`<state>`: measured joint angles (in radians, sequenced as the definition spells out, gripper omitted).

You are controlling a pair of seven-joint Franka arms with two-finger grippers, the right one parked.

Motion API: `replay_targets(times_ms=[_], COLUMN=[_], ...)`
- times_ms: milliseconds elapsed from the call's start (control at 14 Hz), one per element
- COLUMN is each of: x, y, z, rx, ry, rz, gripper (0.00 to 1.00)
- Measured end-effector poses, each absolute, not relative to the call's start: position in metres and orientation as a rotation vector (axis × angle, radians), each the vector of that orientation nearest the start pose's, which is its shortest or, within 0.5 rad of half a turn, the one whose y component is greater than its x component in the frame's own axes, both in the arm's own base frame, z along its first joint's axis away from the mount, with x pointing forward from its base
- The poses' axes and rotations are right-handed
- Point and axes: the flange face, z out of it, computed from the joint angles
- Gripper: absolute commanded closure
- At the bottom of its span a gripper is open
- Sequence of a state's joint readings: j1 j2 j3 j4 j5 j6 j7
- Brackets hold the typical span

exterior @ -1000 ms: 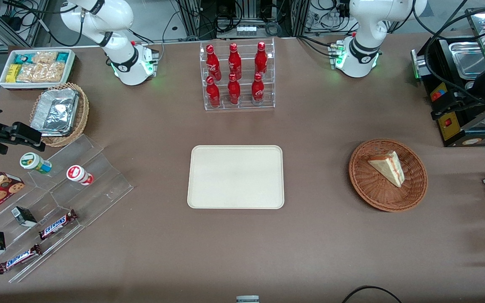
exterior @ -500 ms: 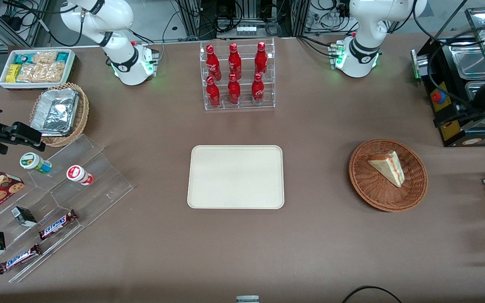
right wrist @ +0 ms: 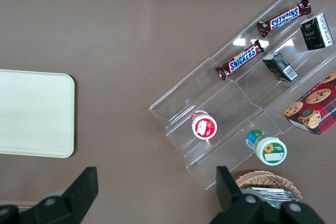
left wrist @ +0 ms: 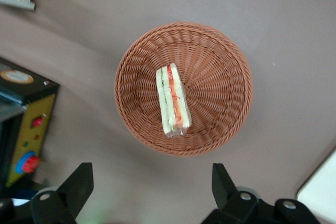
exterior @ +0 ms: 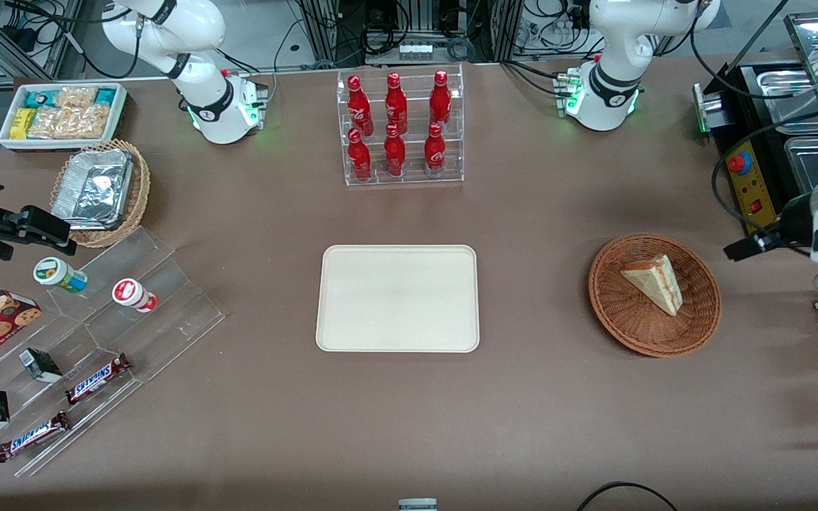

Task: Place sandwich from basket to tray
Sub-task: 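Move the left gripper down over the wrapped sandwich in the wicker basket, then close the left gripper on the sandwich and lift it from the basket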

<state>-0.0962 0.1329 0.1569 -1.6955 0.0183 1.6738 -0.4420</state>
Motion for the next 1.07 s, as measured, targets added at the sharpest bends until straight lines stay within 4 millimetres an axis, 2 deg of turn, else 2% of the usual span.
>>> replay_targets(times_ms=[286, 500, 643, 786, 1071], x=[0.582, 0.569, 0.557, 0.549, 0.552], y=[0.031, 0.031, 0.031, 0.032, 0.030], z=[0.421, 0.363, 0.331, 0.309, 0.277], rx=[-2.888, -2.854, -2.852, -2.836, -2.814], ry=[-0.980, -1.092, -1.124, -1.153, -1.266], rz=[0.220, 0.174, 0.140, 0.152, 0.187], gripper=[0.00, 0.00, 0.00, 0.00, 0.01])
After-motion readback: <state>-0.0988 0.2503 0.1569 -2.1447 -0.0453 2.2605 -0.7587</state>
